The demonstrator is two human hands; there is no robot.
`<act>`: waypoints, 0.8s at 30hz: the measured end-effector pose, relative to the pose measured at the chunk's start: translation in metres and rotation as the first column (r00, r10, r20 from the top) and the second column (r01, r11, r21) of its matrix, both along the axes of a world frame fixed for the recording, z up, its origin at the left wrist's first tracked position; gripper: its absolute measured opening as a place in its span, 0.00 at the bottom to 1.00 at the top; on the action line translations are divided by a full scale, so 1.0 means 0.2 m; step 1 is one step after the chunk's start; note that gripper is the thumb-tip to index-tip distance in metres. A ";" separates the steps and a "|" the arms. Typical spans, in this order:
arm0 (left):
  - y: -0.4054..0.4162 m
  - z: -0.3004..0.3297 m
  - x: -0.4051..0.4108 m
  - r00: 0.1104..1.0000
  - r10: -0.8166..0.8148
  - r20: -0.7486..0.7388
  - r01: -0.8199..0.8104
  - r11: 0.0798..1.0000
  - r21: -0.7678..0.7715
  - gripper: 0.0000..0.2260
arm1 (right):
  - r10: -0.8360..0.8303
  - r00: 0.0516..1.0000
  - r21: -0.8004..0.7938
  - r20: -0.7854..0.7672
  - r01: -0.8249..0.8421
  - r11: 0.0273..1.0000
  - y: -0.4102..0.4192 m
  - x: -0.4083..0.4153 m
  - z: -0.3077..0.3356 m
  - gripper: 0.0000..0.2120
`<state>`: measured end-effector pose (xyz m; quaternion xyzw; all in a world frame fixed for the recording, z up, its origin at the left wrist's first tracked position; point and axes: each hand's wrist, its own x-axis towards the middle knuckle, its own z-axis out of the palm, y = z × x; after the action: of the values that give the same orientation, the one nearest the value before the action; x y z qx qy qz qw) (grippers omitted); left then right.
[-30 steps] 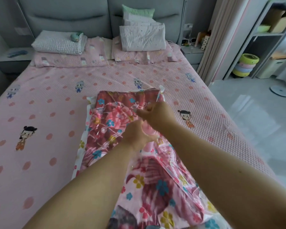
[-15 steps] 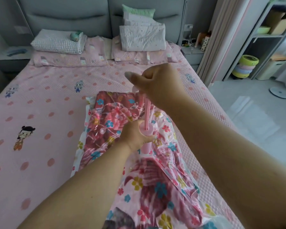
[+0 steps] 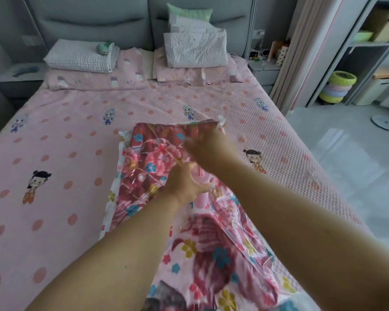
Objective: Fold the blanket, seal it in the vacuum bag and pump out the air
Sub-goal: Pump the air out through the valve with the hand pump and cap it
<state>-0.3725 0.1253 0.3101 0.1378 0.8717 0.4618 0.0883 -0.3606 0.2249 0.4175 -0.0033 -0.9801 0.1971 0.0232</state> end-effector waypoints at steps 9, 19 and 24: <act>0.00 0.01 -0.01 1.000 0.000 0.031 -0.001 0.999 0.036 0.16 | -0.117 0.928 -0.396 -0.353 -0.035 0.918 0.00 -0.05 0.23 0.23; -0.01 0.01 -0.01 1.000 -0.001 0.019 0.000 0.999 0.049 0.16 | -0.096 0.910 -0.425 -0.402 -0.092 0.900 -0.03 -0.04 0.26 0.23; -0.02 -0.01 0.01 0.999 -0.039 -0.012 0.038 0.999 -0.032 0.13 | -0.153 0.975 -0.178 0.159 0.181 0.967 -0.05 0.09 -0.09 0.19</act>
<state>-0.3706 0.1209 0.3073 0.1561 0.8766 0.4454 0.0937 -0.3433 0.2156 0.4004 -0.1025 -0.9519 0.2871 -0.0315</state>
